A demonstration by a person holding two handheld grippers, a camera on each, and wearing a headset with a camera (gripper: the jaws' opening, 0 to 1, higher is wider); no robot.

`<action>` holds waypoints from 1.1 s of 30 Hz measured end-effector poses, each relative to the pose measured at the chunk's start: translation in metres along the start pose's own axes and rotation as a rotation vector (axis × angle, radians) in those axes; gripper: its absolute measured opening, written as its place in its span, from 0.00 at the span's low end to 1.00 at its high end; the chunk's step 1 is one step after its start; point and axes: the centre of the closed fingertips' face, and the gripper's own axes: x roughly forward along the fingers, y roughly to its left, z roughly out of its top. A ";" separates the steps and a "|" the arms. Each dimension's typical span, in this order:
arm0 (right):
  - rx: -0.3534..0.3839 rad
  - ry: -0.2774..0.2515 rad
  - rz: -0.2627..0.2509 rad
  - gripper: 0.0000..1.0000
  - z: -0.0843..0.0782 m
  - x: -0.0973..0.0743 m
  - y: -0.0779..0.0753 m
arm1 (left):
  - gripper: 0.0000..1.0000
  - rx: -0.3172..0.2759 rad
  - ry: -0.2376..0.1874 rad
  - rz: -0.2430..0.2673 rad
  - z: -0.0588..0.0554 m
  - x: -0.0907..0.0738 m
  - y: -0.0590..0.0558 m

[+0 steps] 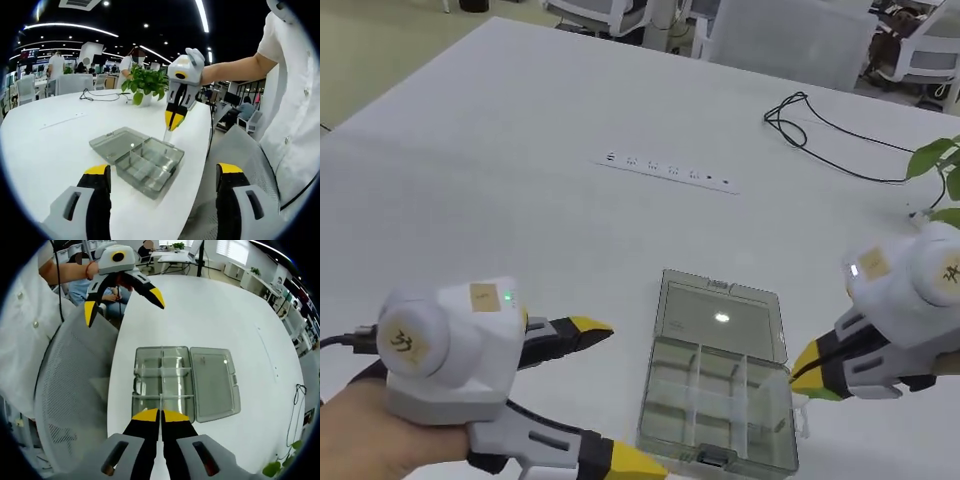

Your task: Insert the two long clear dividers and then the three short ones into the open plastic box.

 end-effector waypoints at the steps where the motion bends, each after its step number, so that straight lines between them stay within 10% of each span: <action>1: -0.002 0.003 0.001 0.03 -0.001 0.001 0.000 | 0.89 0.001 0.001 0.001 0.000 0.000 0.000; 33: 0.022 0.032 0.017 0.02 -0.010 0.018 -0.005 | 0.86 -0.014 -0.013 -0.007 0.001 0.003 -0.004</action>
